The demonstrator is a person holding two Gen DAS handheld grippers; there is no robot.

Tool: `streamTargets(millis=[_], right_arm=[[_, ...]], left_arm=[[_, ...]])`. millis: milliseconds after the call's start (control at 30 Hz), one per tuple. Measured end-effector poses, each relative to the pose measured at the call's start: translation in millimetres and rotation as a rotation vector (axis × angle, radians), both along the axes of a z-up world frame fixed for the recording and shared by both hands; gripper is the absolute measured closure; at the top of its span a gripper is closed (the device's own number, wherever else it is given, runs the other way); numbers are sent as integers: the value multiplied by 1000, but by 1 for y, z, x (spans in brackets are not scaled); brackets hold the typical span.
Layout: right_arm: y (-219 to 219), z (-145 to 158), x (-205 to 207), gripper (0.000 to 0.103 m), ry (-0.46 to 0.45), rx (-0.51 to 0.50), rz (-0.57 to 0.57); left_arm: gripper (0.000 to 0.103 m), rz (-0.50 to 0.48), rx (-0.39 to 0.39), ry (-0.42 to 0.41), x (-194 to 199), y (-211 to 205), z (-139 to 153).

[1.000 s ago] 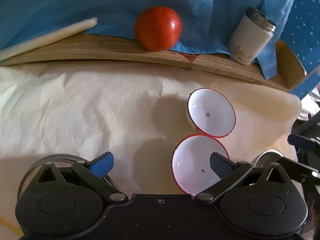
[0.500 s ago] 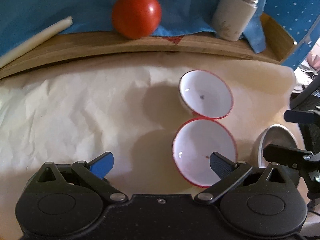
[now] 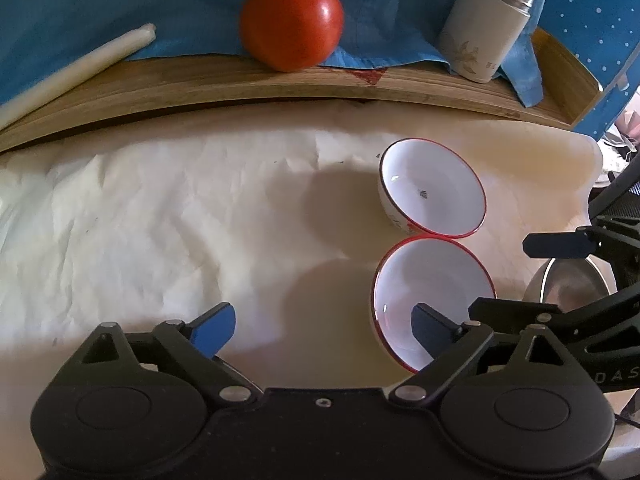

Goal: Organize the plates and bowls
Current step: 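Move both grippers to the nearer red-rimmed white bowl, then close both grippers on the white bowl's rim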

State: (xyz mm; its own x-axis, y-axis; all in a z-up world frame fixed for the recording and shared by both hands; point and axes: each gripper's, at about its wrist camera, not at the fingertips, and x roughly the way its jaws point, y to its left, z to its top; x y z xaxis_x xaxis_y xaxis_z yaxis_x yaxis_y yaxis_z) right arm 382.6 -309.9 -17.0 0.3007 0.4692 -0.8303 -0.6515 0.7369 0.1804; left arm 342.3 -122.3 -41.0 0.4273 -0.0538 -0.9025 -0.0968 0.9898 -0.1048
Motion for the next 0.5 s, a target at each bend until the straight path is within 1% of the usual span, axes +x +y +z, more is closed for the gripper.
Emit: streamTargets(millis=[67, 167, 300, 367, 433, 500], right_arm=[[1, 0, 0, 25, 4, -3, -3], [4, -1, 0, 27, 10, -10, -12], [7, -3, 2, 34, 9, -32, -24], [8, -4, 3, 37, 14, -34, -26], [9, -5, 4, 37, 19, -36, -28], [10, -5, 4, 40, 23, -34, -29]], left_arm=[[11, -1, 3, 0, 0, 0, 0], [14, -6, 18, -5, 1, -1, -1], [24, -1, 13, 4, 2, 2, -3], [25, 2, 13, 3, 3, 2, -3], [32, -2, 11, -1, 4, 1, -2], [33, -7, -5, -4, 5, 1, -1]])
